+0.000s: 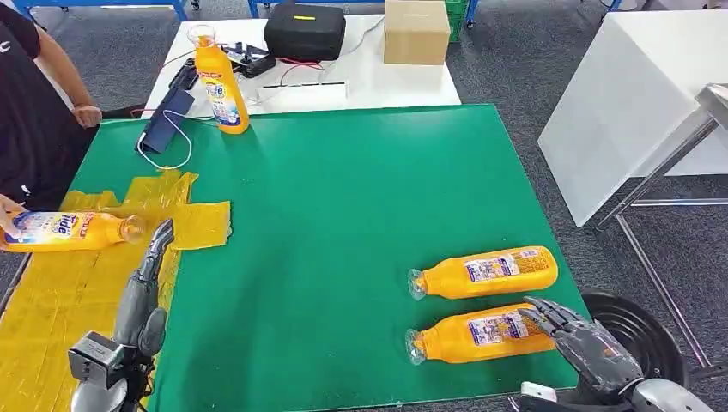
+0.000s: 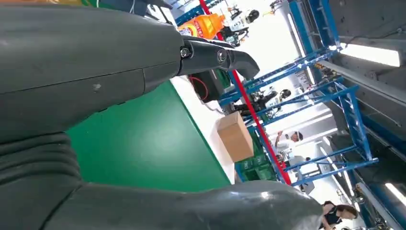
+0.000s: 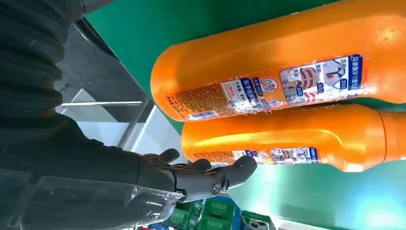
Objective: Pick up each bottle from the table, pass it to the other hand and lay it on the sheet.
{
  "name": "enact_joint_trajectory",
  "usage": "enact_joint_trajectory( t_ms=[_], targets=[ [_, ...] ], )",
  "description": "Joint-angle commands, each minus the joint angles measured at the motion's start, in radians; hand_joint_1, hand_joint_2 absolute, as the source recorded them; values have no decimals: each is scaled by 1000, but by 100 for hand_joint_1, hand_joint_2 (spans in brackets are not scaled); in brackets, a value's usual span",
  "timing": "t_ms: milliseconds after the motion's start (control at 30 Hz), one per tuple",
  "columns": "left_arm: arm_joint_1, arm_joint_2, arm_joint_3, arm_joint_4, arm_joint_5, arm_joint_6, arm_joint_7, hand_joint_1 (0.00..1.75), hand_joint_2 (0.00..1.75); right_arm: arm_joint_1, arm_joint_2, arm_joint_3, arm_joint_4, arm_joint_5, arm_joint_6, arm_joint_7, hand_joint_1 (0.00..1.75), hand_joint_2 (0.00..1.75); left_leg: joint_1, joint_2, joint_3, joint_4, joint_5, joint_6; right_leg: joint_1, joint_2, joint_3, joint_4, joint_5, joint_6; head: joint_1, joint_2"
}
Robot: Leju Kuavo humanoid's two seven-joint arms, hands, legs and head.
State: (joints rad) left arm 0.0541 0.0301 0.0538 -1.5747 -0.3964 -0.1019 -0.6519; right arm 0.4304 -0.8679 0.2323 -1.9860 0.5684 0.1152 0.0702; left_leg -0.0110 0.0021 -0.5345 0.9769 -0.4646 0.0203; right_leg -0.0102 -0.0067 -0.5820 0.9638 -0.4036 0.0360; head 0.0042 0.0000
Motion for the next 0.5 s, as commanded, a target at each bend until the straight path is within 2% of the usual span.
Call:
enact_joint_trajectory(
  t_ms=[33, 333, 500],
  targets=[
    [-10, -22, 7, 12, 0, -6, 2, 0, 0, -21, 38, 10, 71, 29, -7, 24, 0, 175, 1, -1, 1, -1, 0, -1, 1, 0, 2, -1, 0, 0, 0, 0],
    [-31, -24, -15, 19, 8, -16, 1, 0, 0, -207, 162, 101, 274, 125, 31, -1, 0, 175, 4, 1, 4, -1, -1, -3, 4, 2, 5, -5, 1, -1, 0, 0],
    [-45, -26, -29, 27, 15, -24, 4, 0, 0, -249, 186, 155, 358, 161, 58, 7, 0, 175, 4, 0, 4, -2, 0, -2, 4, 1, 5, -4, 1, -1, 0, 0]
  ],
)
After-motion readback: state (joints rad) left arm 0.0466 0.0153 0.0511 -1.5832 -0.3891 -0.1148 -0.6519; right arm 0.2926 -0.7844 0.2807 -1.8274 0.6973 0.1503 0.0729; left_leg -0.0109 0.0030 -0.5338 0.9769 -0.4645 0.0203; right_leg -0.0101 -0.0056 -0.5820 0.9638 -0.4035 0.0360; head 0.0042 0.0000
